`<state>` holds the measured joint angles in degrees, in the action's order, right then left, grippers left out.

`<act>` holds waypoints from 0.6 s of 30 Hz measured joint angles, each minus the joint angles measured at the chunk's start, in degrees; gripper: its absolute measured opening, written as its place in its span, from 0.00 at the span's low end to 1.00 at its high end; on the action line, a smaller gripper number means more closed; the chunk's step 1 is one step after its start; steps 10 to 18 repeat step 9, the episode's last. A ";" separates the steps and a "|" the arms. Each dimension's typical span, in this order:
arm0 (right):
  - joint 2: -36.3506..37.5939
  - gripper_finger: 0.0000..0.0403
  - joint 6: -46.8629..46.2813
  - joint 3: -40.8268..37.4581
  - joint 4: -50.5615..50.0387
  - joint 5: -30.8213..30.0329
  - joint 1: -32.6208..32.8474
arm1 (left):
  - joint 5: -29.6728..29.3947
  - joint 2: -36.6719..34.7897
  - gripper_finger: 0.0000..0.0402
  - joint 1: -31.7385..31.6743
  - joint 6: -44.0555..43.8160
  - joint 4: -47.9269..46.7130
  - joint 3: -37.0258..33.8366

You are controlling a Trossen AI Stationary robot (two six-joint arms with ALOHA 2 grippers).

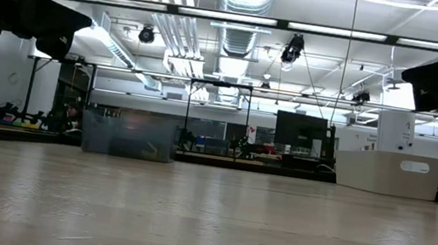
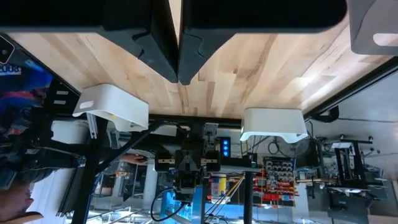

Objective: Pick and place Stapler, Stapler remover, tape
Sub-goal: Return to Home Position

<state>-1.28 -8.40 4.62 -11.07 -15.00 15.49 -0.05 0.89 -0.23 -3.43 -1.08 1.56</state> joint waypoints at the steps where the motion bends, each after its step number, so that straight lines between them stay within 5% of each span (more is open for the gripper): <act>1: 0.00 0.02 -0.03 0.02 0.00 0.01 0.00 | 0.01 0.02 0.04 0.00 0.00 0.00 0.00; 18: 0.00 0.02 -0.09 0.02 0.02 0.02 0.00 | 0.00 0.01 0.04 0.00 0.01 0.00 0.02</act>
